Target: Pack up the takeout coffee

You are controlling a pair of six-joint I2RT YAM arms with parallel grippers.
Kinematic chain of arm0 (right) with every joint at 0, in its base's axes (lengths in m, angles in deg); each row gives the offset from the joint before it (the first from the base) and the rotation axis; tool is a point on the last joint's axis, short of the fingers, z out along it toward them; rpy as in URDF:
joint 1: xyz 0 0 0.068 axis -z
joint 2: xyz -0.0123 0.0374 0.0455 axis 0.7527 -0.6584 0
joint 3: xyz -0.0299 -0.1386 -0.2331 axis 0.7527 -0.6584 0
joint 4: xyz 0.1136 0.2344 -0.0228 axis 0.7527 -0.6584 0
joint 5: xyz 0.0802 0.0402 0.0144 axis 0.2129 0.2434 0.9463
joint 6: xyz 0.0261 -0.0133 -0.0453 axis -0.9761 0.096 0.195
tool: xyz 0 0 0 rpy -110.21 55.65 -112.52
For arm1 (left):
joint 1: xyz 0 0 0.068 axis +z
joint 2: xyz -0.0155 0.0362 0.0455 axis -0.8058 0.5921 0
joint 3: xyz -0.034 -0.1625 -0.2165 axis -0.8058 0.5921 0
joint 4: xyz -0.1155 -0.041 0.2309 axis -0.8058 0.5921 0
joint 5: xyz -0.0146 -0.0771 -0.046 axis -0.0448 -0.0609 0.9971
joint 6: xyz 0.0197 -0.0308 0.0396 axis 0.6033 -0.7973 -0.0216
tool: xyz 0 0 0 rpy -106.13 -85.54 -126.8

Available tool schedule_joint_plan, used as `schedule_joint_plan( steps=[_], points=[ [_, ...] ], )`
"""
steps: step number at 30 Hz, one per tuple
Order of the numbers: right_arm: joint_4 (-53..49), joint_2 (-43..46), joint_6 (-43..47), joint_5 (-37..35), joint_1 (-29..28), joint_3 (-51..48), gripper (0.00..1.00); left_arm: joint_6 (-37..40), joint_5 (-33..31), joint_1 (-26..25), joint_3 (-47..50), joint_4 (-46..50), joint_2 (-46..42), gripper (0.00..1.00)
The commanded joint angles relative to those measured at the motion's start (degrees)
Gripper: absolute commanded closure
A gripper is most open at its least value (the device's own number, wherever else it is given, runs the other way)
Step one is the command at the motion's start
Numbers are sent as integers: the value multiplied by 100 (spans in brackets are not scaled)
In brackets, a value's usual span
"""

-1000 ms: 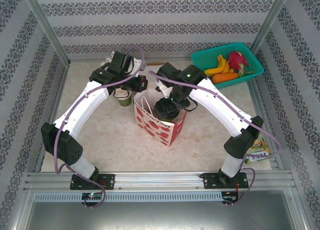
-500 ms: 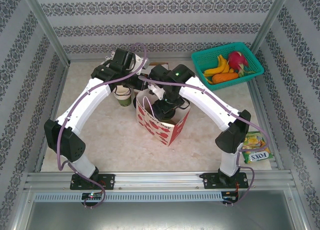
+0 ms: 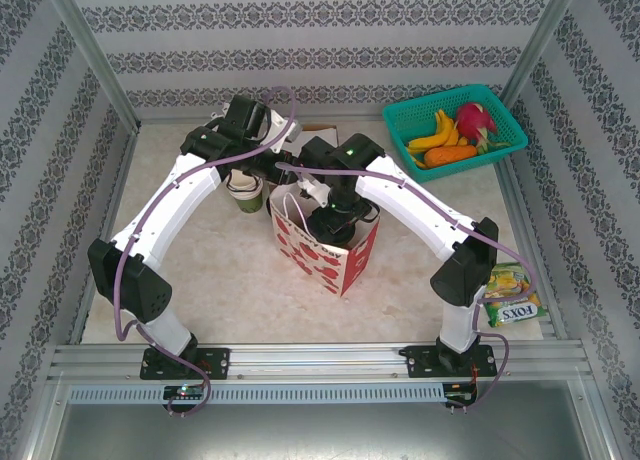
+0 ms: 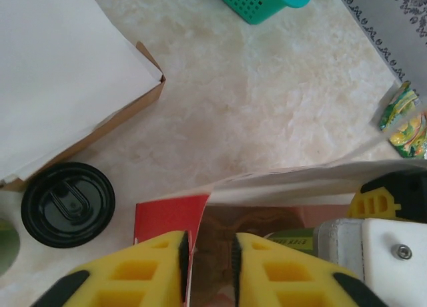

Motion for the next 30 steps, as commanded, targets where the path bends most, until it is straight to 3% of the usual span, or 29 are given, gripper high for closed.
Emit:
schedule_joint_plan(
  steps=[1,7,18,30],
  points=[
    [-33,105,-3,-49,-3,-71,42,388,-132,-69,-58,398,-82,69],
    [4,130,-74,-49,4,-143,42,645,-360,-70,48,584,-147,61],
    [-105,172,-61,-216,17,-437,43,659,-755,-69,-10,594,-62,95],
    [104,8,-82,-212,64,-702,43,528,-432,-74,1,380,-41,100]
  ],
)
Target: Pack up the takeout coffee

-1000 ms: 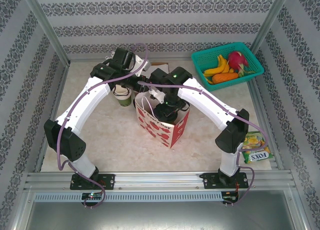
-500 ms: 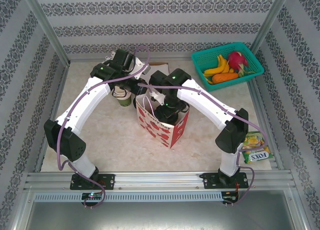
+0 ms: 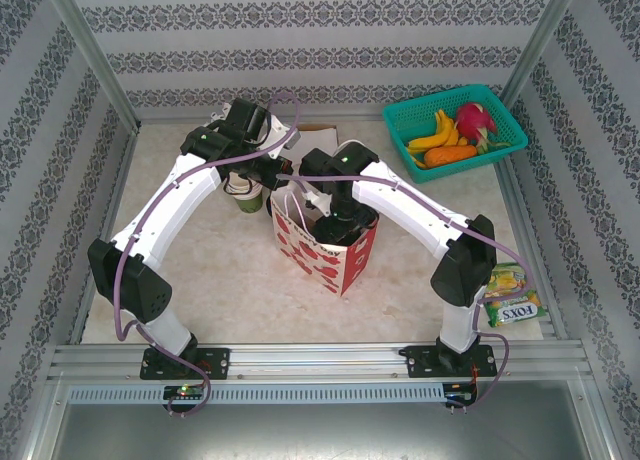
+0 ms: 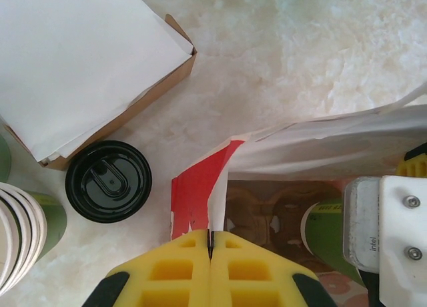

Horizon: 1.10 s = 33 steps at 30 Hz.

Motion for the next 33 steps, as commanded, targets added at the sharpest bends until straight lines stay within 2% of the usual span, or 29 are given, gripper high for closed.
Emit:
schedule_joint_plan(
  steps=[1,16,33],
  points=[
    [43,-29,-50,-71,52,-85,43,-40,84,-71,-9,13,-34,100],
    [338,132,2,-53,95,-685,43,-96,37,-70,31,-93,-32,100],
    [485,-4,-136,19,148,-790,43,-141,165,-65,-43,-88,21,100]
  ],
)
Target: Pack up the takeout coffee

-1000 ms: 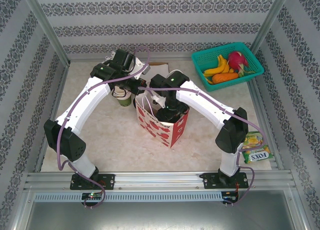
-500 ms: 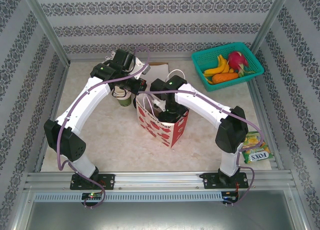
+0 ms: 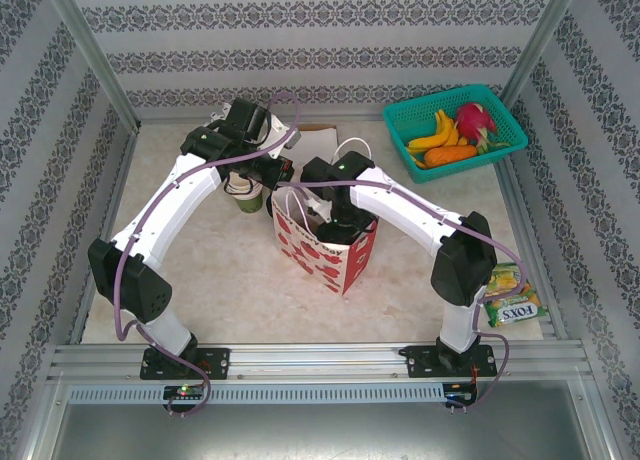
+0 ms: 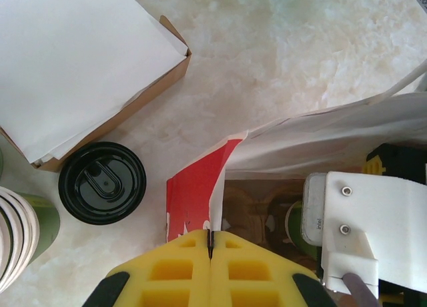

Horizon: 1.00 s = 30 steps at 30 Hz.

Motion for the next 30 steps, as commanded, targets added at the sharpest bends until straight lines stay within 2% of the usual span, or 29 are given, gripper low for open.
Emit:
schedule_joint_plan(
  steps=[1,14,25,30],
  points=[
    [-8,-6,-126,10,46,-129,43,-86,94,-69,-30,-84,8,100],
    [194,116,-116,-6,70,-624,43,-59,34,-67,9,-126,6,100],
    [466,99,-290,88,107,-530,44,-16,174,-65,18,-178,3,100],
    [366,186,-191,12,131,-754,44,34,12,-70,27,-130,-27,100]
  ],
)
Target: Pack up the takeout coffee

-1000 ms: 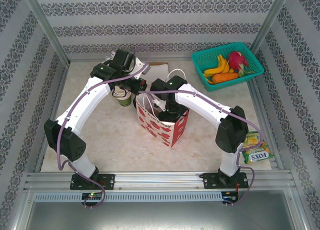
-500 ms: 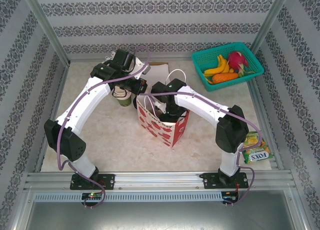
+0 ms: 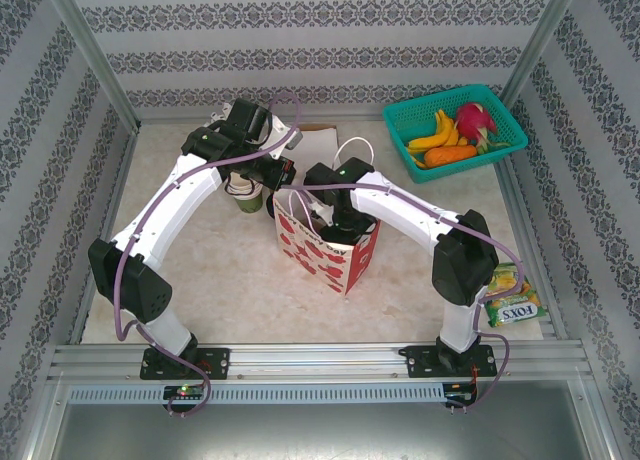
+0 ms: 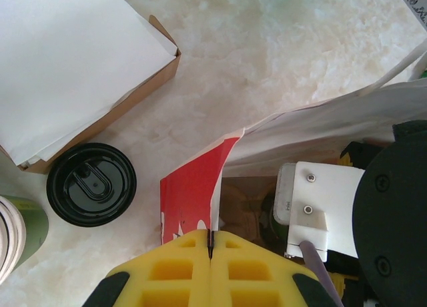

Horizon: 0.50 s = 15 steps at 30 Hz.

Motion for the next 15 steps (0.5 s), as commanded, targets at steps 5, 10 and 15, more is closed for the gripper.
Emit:
schedule_joint_plan(
  steps=[5,10,15],
  points=[
    [-146,362,-45,-75,108,-327,44,96,-175,-39,23,-93,-36,100],
    [115,292,-105,40,104,-373,44,63,-80,-39,22,-131,-54,100],
    [176,163,-54,26,112,-416,45,67,-57,-40,58,-134,-63,100]
  ],
)
